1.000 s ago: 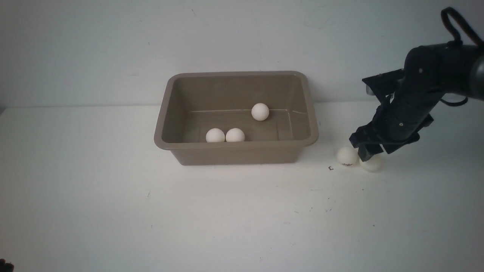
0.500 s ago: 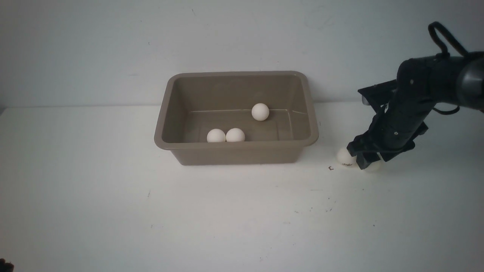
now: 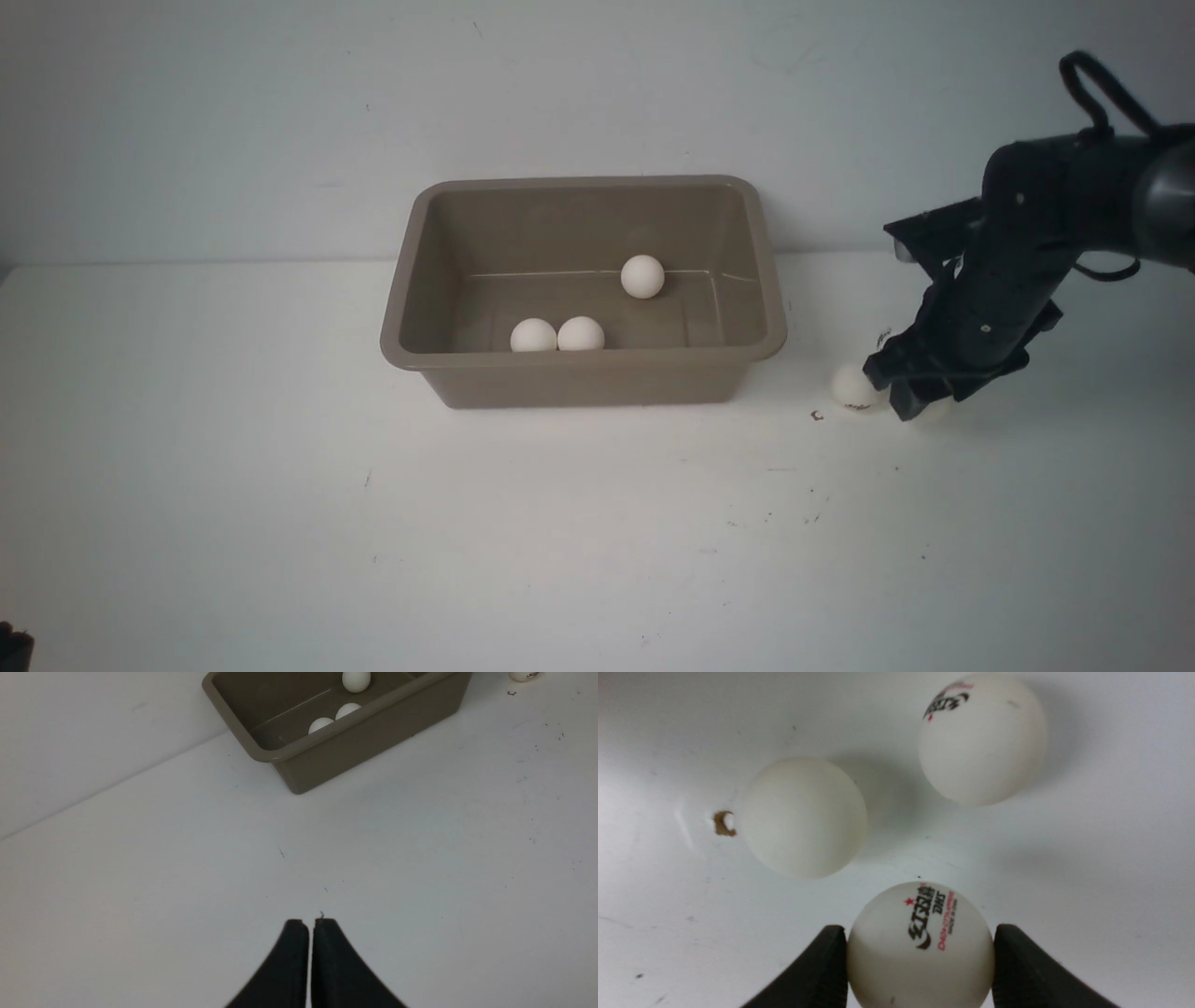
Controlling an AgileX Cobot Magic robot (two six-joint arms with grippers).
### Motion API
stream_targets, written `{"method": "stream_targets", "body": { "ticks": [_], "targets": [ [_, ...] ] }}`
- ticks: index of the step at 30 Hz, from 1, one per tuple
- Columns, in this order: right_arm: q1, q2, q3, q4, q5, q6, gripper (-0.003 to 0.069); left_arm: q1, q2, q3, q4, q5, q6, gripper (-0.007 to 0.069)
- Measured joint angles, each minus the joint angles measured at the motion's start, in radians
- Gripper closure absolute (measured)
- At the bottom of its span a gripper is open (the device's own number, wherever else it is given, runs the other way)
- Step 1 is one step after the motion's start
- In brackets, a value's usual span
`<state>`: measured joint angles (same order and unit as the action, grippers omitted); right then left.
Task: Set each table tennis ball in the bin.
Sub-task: Use the right arm to clamp the table tennis ball closest to it, then use the right arm to put the table tennis ball into the box
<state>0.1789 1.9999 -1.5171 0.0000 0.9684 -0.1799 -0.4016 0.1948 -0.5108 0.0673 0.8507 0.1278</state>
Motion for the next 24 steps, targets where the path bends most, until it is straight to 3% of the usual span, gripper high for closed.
{"method": "stream_targets", "body": {
  "ticks": [6,10,15,24],
  "targets": [
    [0.023,-0.169,0.0,0.026,-0.015,-0.01,0.0296,0.0,0.0,0.0,0.0,0.0,0.0,0.0629],
    [0.108,-0.221,-0.034,0.063,-0.062,-0.046,0.0296,0.0,0.0,0.0,0.0,-0.001,0.0,0.0629],
    [0.203,-0.146,-0.123,0.076,-0.091,-0.048,0.0296,0.0,0.0,0.0,0.0,-0.003,-0.001,0.0629],
    [0.215,0.009,-0.214,0.078,-0.091,-0.028,0.0296,0.0,0.0,0.0,0.0,-0.004,-0.001,0.0629]
  ]
}}
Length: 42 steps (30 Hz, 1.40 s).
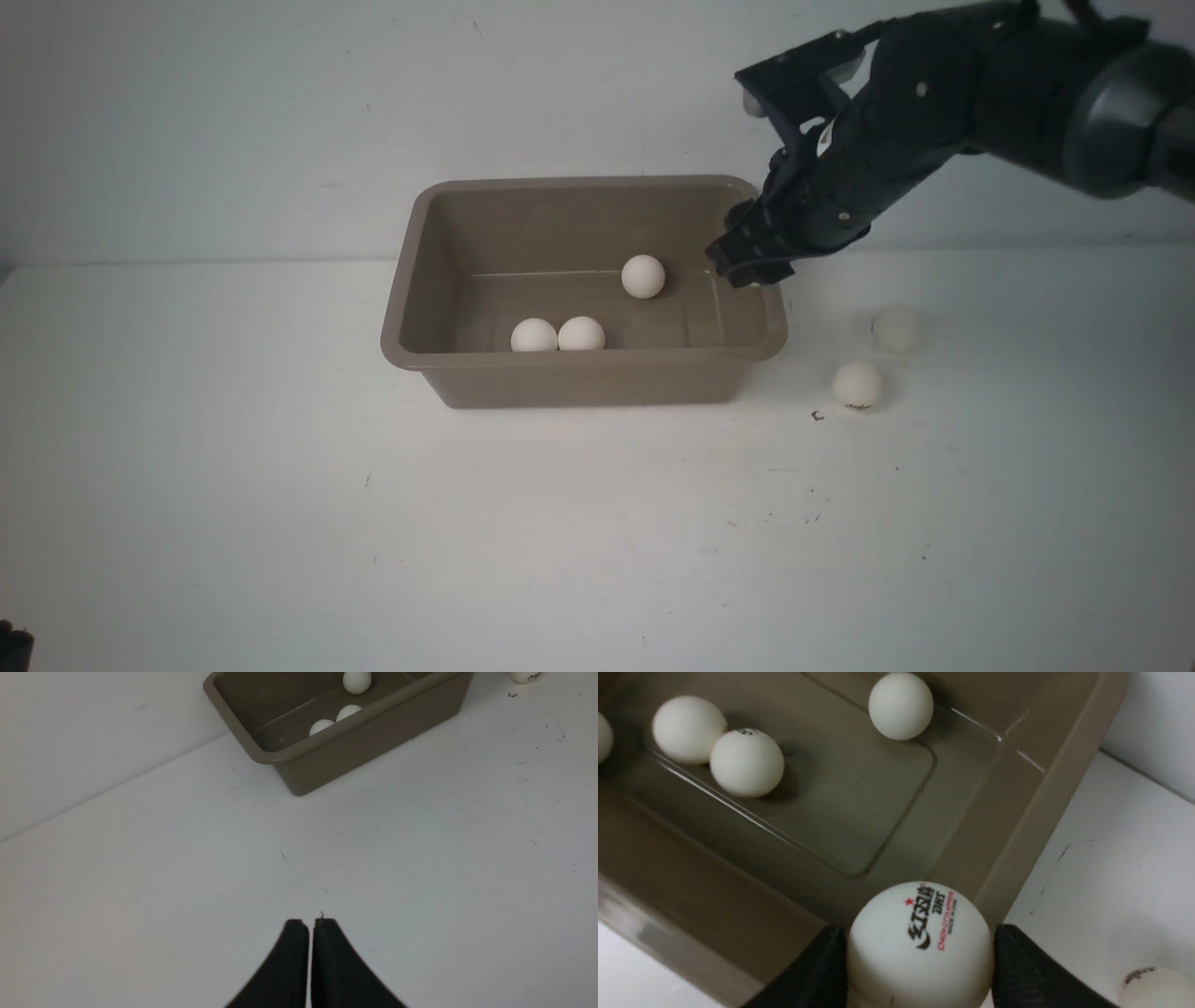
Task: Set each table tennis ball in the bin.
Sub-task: Use the right arm to put the table tennis ball into the box, then use the right arm to clamp the table tennis ball closest to it
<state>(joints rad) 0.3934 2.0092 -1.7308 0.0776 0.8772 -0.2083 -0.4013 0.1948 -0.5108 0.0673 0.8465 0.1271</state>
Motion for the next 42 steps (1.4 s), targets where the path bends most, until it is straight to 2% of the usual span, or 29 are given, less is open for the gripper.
{"method": "stream_targets", "body": {
  "ticks": [9,17,18,21,25,29,35,38,42],
  "targets": [
    [0.0,0.122,-0.063,0.032,-0.02,-0.006,0.0296,0.0,0.0,0.0,0.0,-0.003,0.0,0.0629],
    [0.0,0.125,-0.064,0.105,-0.006,-0.091,0.0295,0.0,0.0,0.0,0.0,-0.003,0.001,0.0629],
    [0.0,0.125,-0.065,0.11,-0.006,-0.094,0.0289,0.0,0.0,0.0,0.0,-0.003,0.001,0.0629],
    [0.0,0.125,-0.076,0.121,-0.006,-0.099,0.0209,0.0,0.0,0.0,0.0,-0.003,0.001,0.0629],
    [0.0,0.126,-0.115,0.121,0.012,-0.099,0.017,0.0,0.0,0.0,0.0,-0.004,0.001,0.0629],
    [0.0,0.122,-0.195,0.07,0.072,-0.099,0.016,0.001,0.0,0.0,0.0,-0.004,0.001,0.0629],
    [-0.037,0.077,-0.311,-0.135,0.264,-0.025,0.0159,0.001,0.0,0.0,0.0,-0.005,0.001,0.0629],
    [-0.089,0.073,-0.314,-0.13,0.336,-0.014,0.0159,0.001,0.0,0.0,0.0,-0.007,0.001,0.0629],
    [-0.159,0.073,-0.278,-0.052,0.365,-0.023,0.0159,0.001,0.0,0.0,0.0,-0.007,0.001,0.0629]
  ]
}}
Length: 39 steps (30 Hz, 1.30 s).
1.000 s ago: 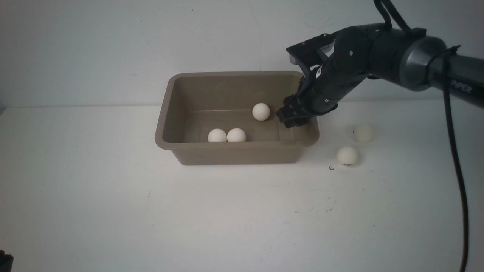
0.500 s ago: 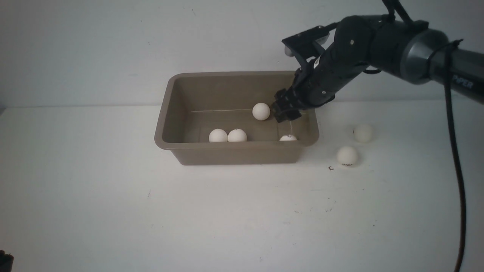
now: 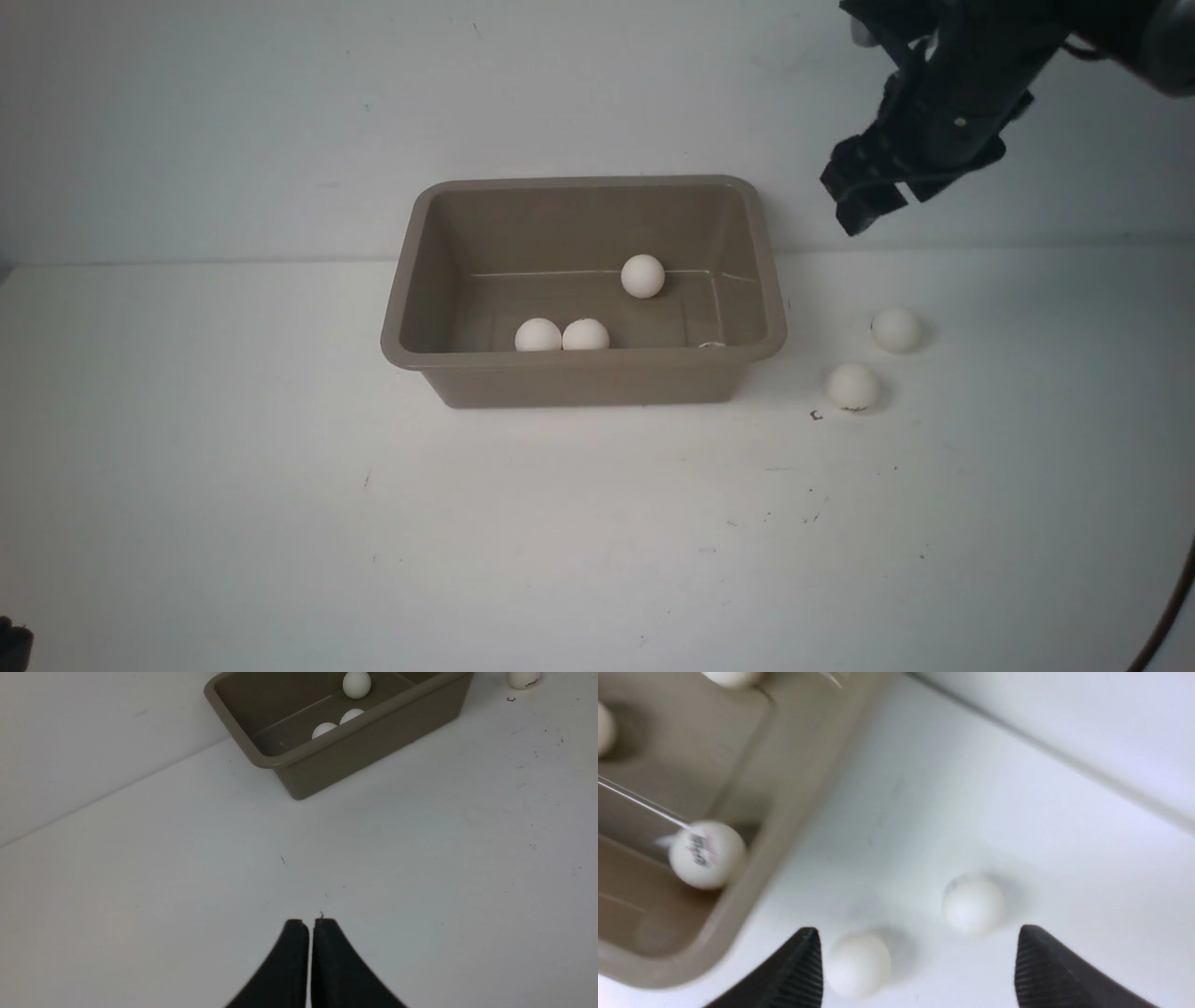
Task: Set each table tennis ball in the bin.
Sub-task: Use the right arm to clamp the table tennis ball closest to it
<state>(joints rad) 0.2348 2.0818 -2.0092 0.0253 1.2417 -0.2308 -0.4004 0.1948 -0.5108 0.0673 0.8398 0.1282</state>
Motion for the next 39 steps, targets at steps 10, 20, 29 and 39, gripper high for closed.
{"method": "stream_targets", "body": {
  "ticks": [10,20,29,39],
  "targets": [
    [-0.006,0.001,0.16,0.117,0.003,-0.053,0.021,0.0,0.0,0.0,0.0,-0.001,0.0,0.0629],
    [0.0,0.002,0.281,0.117,-0.072,-0.053,0.0215,0.0,0.0,0.0,0.0,-0.002,0.0,0.0629],
    [0.042,0.013,0.293,0.113,-0.139,-0.054,0.0215,0.0,0.0,0.0,0.001,-0.003,0.001,0.0629],
    [0.071,0.074,0.292,0.048,-0.142,-0.01,0.0215,0.0,0.0,0.0,0.001,-0.003,0.001,0.0629]
  ]
}}
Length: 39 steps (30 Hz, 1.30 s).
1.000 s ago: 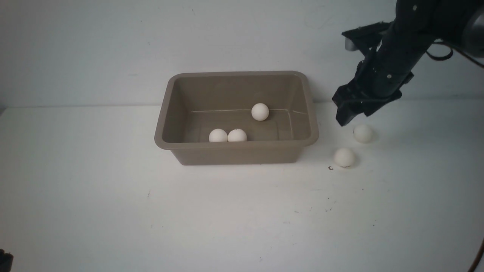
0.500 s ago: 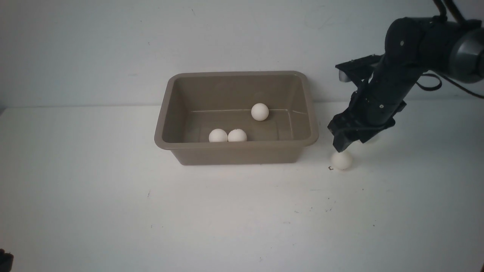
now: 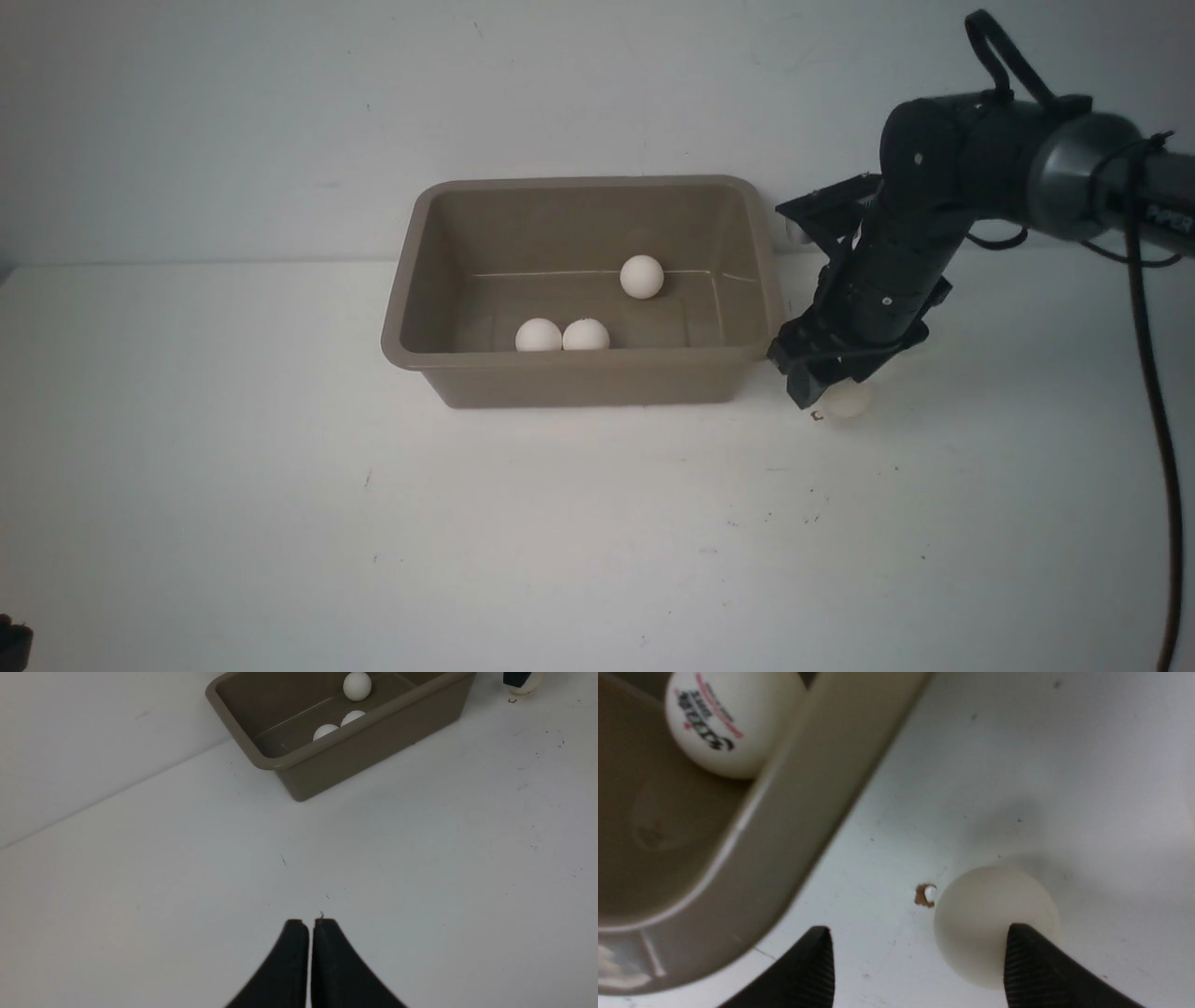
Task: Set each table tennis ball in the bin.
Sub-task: Use the right arm to clamp the table tennis ball closest to it
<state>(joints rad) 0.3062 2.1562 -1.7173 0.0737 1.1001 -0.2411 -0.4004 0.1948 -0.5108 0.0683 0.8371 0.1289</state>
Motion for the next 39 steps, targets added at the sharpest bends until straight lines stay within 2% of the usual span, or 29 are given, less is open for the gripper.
{"method": "stream_targets", "body": {
  "ticks": [18,39],
  "targets": [
    [0.0,0.02,0.001,-0.074,-0.005,0.026,0.0215,0.0,0.0,0.0,0.0,-0.001,0.0,0.0629],
    [0.0,0.027,0.001,-0.074,-0.032,0.034,0.0216,0.0,0.0,0.0,0.0,-0.001,0.0,0.0629]
  ]
}}
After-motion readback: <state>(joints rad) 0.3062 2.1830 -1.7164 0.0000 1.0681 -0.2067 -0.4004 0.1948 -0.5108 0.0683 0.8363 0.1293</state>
